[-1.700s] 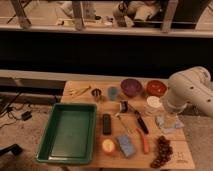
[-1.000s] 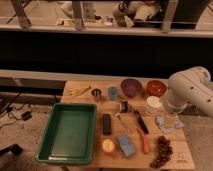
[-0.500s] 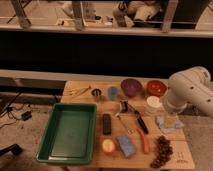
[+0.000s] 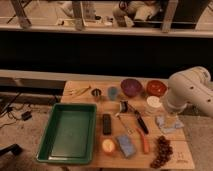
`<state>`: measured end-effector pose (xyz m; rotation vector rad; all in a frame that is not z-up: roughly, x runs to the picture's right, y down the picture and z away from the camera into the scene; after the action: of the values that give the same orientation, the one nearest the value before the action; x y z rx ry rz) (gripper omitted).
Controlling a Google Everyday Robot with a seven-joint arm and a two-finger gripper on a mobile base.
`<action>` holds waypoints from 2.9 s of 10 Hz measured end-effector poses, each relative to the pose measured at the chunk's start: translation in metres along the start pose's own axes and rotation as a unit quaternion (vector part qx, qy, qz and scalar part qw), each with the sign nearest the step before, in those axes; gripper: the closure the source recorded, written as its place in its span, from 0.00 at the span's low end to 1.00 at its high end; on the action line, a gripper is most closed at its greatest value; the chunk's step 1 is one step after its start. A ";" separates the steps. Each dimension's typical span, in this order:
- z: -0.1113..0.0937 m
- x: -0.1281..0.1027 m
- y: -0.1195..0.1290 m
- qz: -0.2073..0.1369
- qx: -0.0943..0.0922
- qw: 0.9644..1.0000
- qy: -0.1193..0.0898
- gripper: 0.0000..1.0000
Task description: Place grapes in metal cup
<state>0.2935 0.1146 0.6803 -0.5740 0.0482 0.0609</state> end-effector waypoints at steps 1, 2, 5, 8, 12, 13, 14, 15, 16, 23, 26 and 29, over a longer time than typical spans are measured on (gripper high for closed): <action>0.000 0.000 0.000 0.000 0.000 1.000 0.000 0.20; 0.000 0.000 0.000 0.000 0.000 1.000 0.000 0.20; 0.000 0.000 0.000 0.000 0.000 1.000 0.000 0.20; 0.000 0.000 0.000 0.000 0.000 1.000 0.000 0.20; 0.000 0.000 0.000 0.000 0.000 1.000 0.000 0.20; 0.000 0.000 0.000 0.000 0.000 1.000 0.000 0.20; 0.000 0.000 0.000 0.000 0.000 1.000 0.000 0.20; 0.000 0.000 0.000 0.000 0.000 1.000 0.000 0.20; 0.000 0.000 0.000 0.000 0.000 1.000 0.000 0.20; 0.000 0.000 0.000 0.000 0.000 1.000 0.000 0.20; 0.000 0.000 0.000 0.000 0.000 1.000 0.000 0.20; 0.001 0.001 0.010 0.010 -0.007 1.000 -0.004 0.20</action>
<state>0.2935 0.1233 0.6758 -0.5865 0.0451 0.0832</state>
